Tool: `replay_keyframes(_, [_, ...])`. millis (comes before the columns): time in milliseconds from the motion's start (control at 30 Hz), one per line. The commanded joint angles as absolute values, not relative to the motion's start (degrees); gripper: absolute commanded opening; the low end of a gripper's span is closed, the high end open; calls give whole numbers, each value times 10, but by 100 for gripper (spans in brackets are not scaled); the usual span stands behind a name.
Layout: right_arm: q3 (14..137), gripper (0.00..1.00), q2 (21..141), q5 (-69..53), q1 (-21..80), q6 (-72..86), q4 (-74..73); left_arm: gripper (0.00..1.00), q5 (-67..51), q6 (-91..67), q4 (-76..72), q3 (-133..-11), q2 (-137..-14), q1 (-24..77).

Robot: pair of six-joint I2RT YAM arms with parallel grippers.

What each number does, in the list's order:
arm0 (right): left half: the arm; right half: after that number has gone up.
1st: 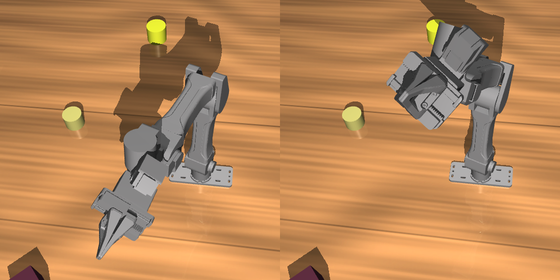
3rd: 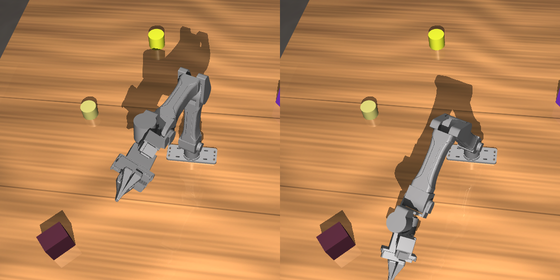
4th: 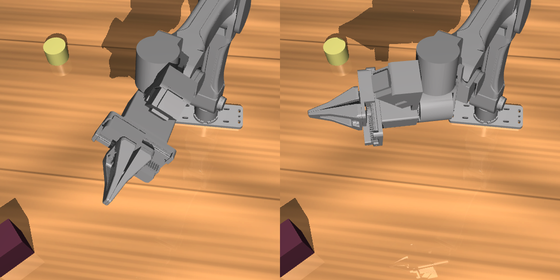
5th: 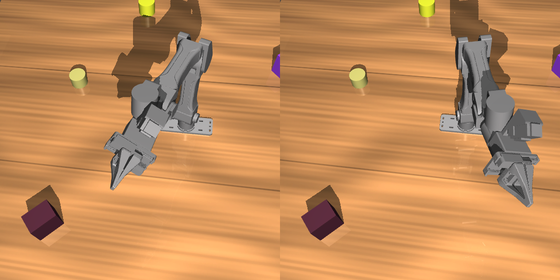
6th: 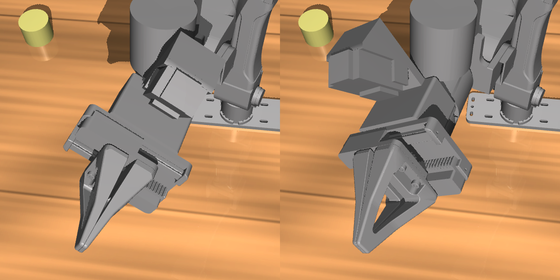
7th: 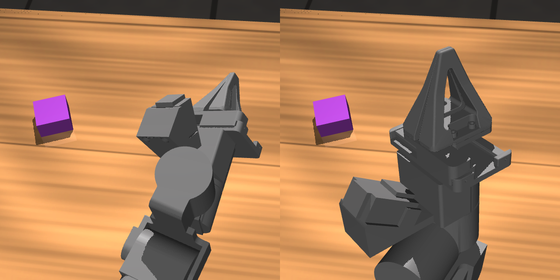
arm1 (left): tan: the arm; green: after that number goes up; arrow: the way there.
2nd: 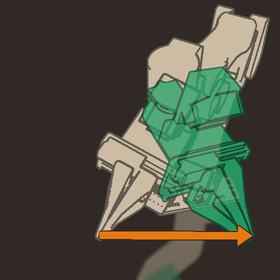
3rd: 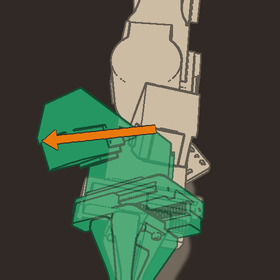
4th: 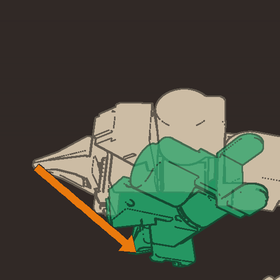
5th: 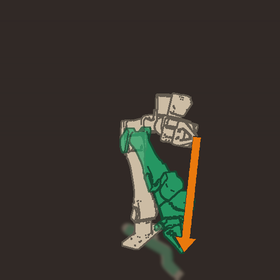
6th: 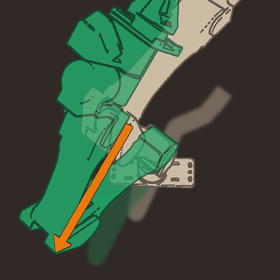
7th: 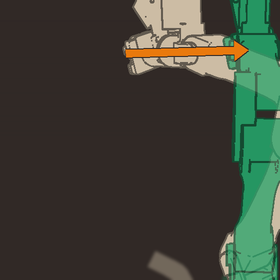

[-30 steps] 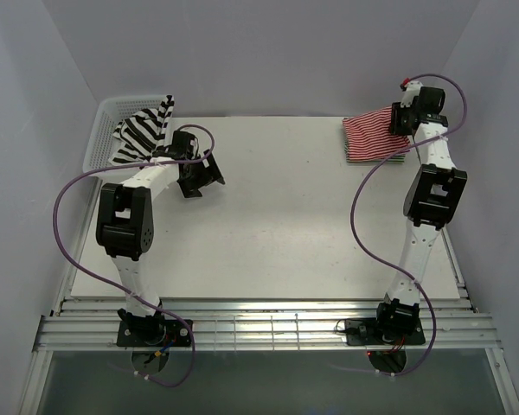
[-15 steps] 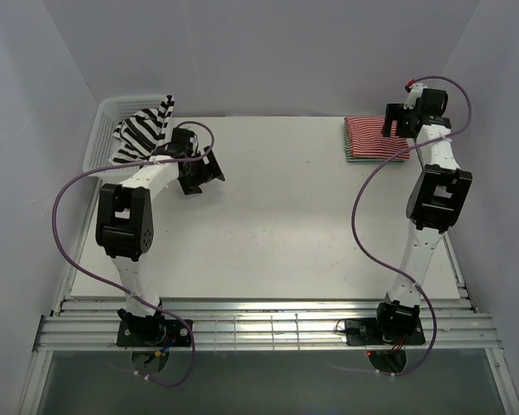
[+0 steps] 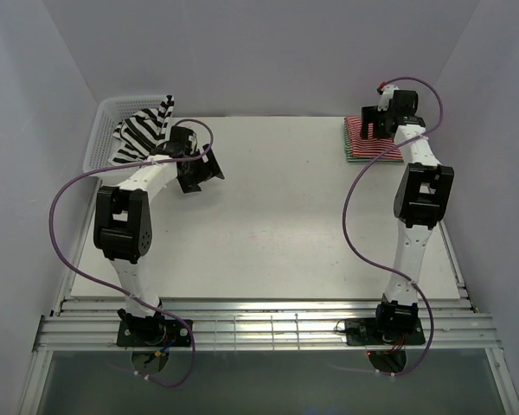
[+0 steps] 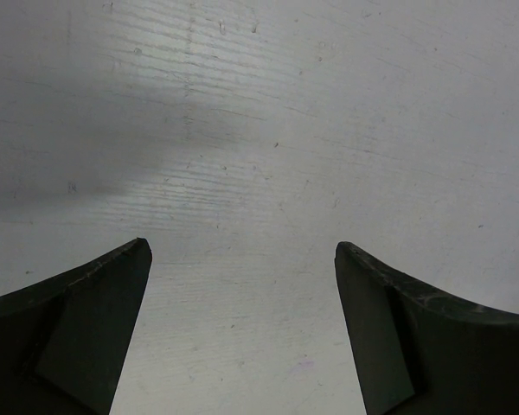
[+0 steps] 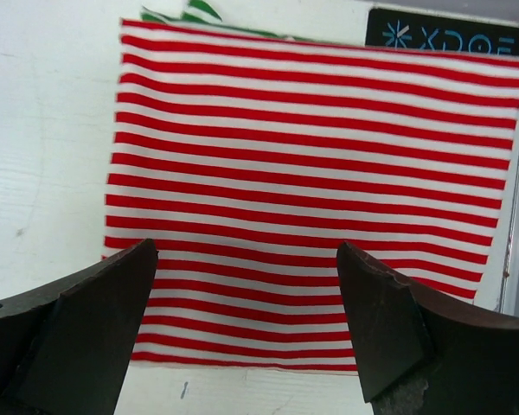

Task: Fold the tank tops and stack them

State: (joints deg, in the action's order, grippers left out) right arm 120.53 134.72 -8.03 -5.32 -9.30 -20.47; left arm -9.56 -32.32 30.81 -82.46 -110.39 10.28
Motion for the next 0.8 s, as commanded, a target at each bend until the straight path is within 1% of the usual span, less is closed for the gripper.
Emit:
replay_keyframes(0, [1210,90,1368,31,-24,-116,-208,98,-83,-316,315,-844,-1053,100])
replay_keyframes(133, [1216,90,1387,75,-1,-142,-214,98,-76,-315,320,-844,-1045,100])
replay_keyframes(300, [1220,90,1370,62,-1,-123,-204,98,-73,-315,322,-850,-1035,100])
replay_keyframes(467, [1223,90,1316,93,-1,-94,-195,98,-66,-307,337,-895,-1026,101])
replay_keyframes(533, [1210,90,1275,98,-1,-83,-195,98,-54,-299,346,-912,-1021,101])
replay_keyframes(600, [1188,90,1220,72,-1,-69,-191,98,-37,-291,352,-938,-1013,101])
replay_keyframes(667, [1129,90,1177,55,-1,-42,-175,98,9,-273,362,-959,-1012,98])
replay_keyframes(700, [1104,90,1132,21,-1,-36,-168,98,25,-265,364,-981,-1017,96])
replay_keyframes(733, [1050,90,1111,8,-1,-28,-160,98,51,-256,372,-994,-1021,89])
replay_keyframes(767, [1021,90,1087,-9,-1,-17,-150,98,55,-249,375,-1008,-1028,83])
